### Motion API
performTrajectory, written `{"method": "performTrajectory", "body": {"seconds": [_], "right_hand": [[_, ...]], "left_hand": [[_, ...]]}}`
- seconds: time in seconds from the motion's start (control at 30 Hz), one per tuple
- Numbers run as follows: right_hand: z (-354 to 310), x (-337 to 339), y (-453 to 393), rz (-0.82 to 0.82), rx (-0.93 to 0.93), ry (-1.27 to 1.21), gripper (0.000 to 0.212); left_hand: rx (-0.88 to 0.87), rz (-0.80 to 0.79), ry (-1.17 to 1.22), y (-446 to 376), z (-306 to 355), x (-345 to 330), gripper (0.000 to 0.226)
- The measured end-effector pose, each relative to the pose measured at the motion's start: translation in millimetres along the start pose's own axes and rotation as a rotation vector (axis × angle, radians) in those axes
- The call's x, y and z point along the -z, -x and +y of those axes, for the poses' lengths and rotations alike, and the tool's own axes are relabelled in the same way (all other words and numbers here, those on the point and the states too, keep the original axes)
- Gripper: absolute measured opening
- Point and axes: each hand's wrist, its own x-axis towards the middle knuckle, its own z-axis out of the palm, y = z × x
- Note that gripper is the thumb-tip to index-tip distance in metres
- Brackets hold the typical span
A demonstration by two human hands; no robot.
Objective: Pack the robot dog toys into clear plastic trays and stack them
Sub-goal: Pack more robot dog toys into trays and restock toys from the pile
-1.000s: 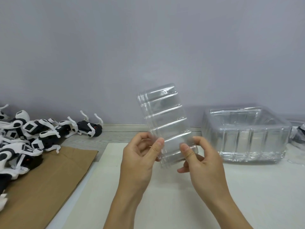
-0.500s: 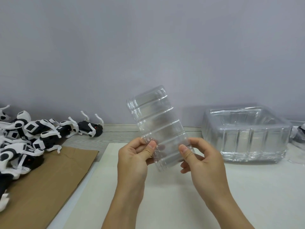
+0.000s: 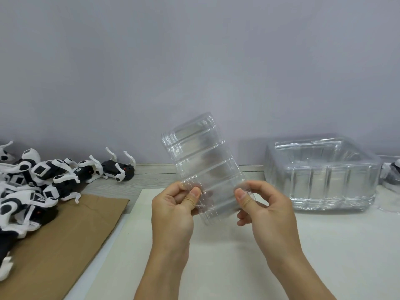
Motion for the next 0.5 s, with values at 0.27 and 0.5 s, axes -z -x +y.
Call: {"method": "performTrajectory", "body": {"seconds": [0.27,0.5], "right_hand": [[-2.8,2.9,-1.5,0.063,0.053,0.032,0.010],[-7.4,28.8,-15.3,0.210,0.151,-0.035,0.012]], "left_hand": [[0.071,0.122,-0.002,-4.9,-3.6,6.0,0.023],[0.207,0.239,0.225,-16.8,-6.6,30.9,0.029]]}}
